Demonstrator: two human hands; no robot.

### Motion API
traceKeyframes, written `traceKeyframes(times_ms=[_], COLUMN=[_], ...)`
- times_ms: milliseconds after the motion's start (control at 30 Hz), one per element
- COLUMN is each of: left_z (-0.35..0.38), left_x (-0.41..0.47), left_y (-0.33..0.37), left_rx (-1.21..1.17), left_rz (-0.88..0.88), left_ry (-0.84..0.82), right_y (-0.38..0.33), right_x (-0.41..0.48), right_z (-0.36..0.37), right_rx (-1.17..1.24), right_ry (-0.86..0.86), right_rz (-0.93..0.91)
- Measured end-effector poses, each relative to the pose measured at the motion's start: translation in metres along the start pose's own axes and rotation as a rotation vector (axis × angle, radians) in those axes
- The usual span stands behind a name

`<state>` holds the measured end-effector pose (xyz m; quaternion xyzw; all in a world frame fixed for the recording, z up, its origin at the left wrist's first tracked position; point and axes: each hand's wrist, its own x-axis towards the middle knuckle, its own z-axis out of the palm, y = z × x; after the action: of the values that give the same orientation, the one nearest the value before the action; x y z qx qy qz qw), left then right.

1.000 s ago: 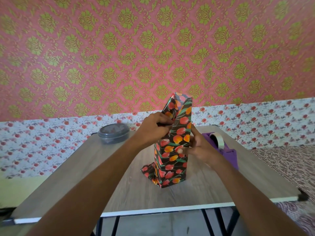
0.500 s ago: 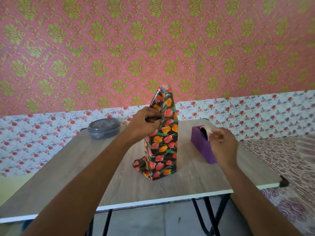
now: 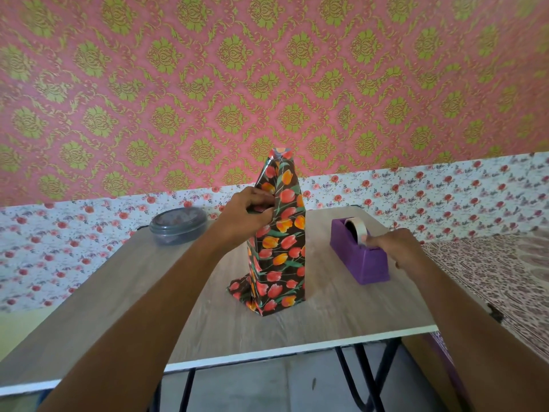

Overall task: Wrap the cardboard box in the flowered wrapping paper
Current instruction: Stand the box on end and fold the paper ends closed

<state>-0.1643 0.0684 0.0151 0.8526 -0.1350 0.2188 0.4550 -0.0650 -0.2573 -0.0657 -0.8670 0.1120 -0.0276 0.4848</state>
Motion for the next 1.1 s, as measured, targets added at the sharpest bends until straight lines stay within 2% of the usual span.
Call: traceKeyframes(times_ms=[367,500,833,1100], left_z=[0.000,0.000,0.002,0.001], left_x=[-0.002,-0.001,-0.002,-0.003], left_y=[0.000,-0.001,0.000,0.000], left_rx=[-0.019,-0.013,-0.098,-0.090], left_rz=[0.001,0.001,-0.004,-0.018], left_ry=[-0.008,-0.011,-0.023,-0.010], right_y=[-0.011,-0.008,0.004,0.008], right_x=[0.009,0.010,0.006,-0.002], right_z=[0.013,0.014,0.029,0.026], right_rx=[0.033,0.222,0.793,0.912], right_ry=[-0.001,-0.030,0.159,0.165], right_rz=[0.019,0.108,0.242,0.245])
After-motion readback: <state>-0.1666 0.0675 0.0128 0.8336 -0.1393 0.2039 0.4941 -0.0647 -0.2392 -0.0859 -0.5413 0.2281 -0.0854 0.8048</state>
